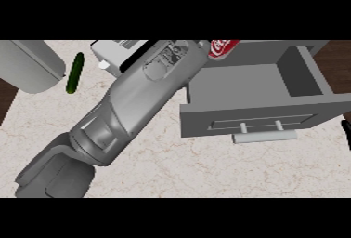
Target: Pick up the can, place it into the drawer and close the drawer
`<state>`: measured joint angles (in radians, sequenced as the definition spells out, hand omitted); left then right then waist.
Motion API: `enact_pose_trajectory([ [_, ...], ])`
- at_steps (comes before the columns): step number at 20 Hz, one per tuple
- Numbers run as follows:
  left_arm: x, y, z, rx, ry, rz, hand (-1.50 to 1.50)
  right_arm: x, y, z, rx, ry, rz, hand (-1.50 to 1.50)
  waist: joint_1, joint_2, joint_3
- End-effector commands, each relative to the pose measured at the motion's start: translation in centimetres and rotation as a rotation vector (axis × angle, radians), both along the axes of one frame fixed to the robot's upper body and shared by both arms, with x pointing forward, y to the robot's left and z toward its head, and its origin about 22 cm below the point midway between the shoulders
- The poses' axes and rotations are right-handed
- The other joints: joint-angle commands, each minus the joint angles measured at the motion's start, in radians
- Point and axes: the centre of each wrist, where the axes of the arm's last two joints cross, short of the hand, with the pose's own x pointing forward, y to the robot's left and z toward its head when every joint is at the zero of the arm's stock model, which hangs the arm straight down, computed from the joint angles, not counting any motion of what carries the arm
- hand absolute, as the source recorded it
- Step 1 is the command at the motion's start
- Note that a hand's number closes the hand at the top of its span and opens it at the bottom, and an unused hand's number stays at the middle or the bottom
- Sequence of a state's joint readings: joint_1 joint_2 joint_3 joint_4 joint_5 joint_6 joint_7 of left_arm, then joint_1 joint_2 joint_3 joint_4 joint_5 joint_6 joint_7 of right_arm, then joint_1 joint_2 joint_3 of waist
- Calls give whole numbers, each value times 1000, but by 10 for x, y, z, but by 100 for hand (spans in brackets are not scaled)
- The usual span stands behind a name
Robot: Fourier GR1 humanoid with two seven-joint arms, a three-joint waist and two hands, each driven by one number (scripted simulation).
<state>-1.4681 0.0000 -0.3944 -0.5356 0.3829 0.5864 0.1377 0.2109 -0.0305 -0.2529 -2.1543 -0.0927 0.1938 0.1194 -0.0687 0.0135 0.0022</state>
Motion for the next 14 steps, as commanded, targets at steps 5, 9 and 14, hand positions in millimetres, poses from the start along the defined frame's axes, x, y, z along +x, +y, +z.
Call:
enact_pose_trajectory([
  [5,6,2,-16,42,-35,52,150,14,5,8,-12,-4,3,-150,-18,7,0],
  [9,11,8,-23,67,-65,64,150,18,-1,7,-4,-20,18,-150,-29,13,1],
  [14,9,7,-37,127,-54,83,150,29,-4,10,-17,-16,22,-150,-43,15,2],
])
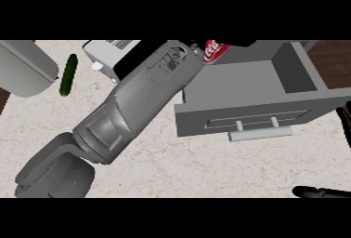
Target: Pick up the can, place it into the drawer and close the drawer
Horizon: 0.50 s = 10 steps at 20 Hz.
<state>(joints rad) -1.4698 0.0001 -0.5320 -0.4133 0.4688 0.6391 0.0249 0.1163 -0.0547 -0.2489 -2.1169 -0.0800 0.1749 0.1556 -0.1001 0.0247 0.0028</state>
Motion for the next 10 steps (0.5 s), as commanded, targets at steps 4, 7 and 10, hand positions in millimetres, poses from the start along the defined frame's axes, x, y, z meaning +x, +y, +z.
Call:
enact_pose_trajectory([
  [4,4,8,-17,52,-32,41,150,-7,1,-3,8,-16,16,-150,-22,4,1],
  [7,3,15,-38,60,-11,58,-150,3,9,17,-24,-29,33,-150,-26,9,0],
  [10,3,15,-39,44,-27,87,-150,6,3,10,-19,-11,34,-150,-34,12,0],
])
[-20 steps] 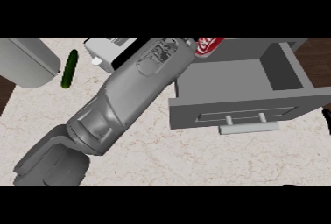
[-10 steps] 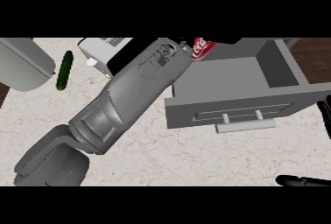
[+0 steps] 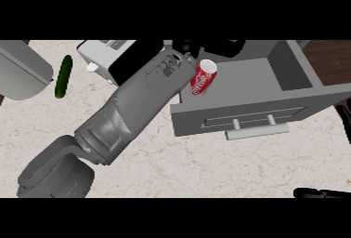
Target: Pick up the can, place it into the drawer and close the drawer
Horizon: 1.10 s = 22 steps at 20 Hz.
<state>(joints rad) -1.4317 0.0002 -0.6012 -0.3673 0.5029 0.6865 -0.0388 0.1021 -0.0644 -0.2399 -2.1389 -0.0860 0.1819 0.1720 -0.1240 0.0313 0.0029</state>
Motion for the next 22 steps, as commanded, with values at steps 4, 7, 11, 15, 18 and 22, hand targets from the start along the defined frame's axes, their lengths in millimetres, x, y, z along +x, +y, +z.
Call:
enact_pose_trajectory([
  [4,0,5,-15,-17,-6,54,-150,2,0,3,-4,-4,7,-150,2,0,0],
  [7,2,2,-3,-8,-27,75,-150,3,-3,-3,4,-13,11,-150,-17,5,1],
  [11,-1,2,-9,-52,5,86,-150,1,-4,6,-48,-32,10,-150,-4,-1,0],
  [15,-3,-2,-6,-86,5,89,-150,-3,-7,20,-218,-101,-18,-150,-11,-1,-1],
  [18,-1,-3,4,-126,24,86,-150,-11,-3,35,-316,-140,-29,-150,1,-5,-2],
  [22,-5,-4,1,-166,9,74,-150,-1,11,28,-426,-161,-5,-150,20,-3,-2],
])
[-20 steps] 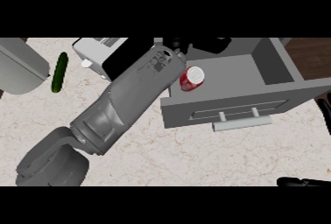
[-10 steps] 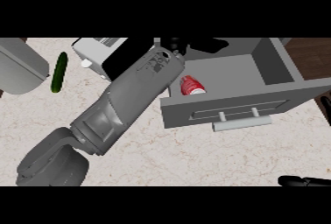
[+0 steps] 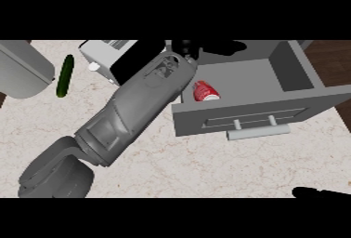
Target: Pick up the can, place it into the drawer and close the drawer
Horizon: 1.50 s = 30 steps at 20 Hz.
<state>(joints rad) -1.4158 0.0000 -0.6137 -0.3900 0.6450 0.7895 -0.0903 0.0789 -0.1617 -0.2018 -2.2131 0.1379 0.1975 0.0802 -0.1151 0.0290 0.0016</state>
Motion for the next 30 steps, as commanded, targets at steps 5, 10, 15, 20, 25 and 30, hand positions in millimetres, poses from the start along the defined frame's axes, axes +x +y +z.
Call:
enact_pose_trajectory([
  [5,-3,-7,13,-74,-34,7,-150,5,15,12,-243,-69,3,-150,18,-2,0],
  [10,-8,-15,19,-75,-51,17,-150,17,18,-1,-439,-46,-42,-150,51,-13,0],
  [15,-9,-20,31,-82,-46,1,-150,41,35,-12,-616,-27,-102,-150,84,-20,-1],
  [20,-1,-3,35,-83,-32,-11,-150,51,56,-60,-745,14,-112,-150,119,-27,-1],
  [25,-7,-1,17,-67,-38,29,-150,79,63,-90,-773,19,-170,-150,129,-29,-1],
  [30,-1,38,39,-82,-15,-6,-150,108,63,-117,-741,43,-234,-150,152,-33,-1],
])
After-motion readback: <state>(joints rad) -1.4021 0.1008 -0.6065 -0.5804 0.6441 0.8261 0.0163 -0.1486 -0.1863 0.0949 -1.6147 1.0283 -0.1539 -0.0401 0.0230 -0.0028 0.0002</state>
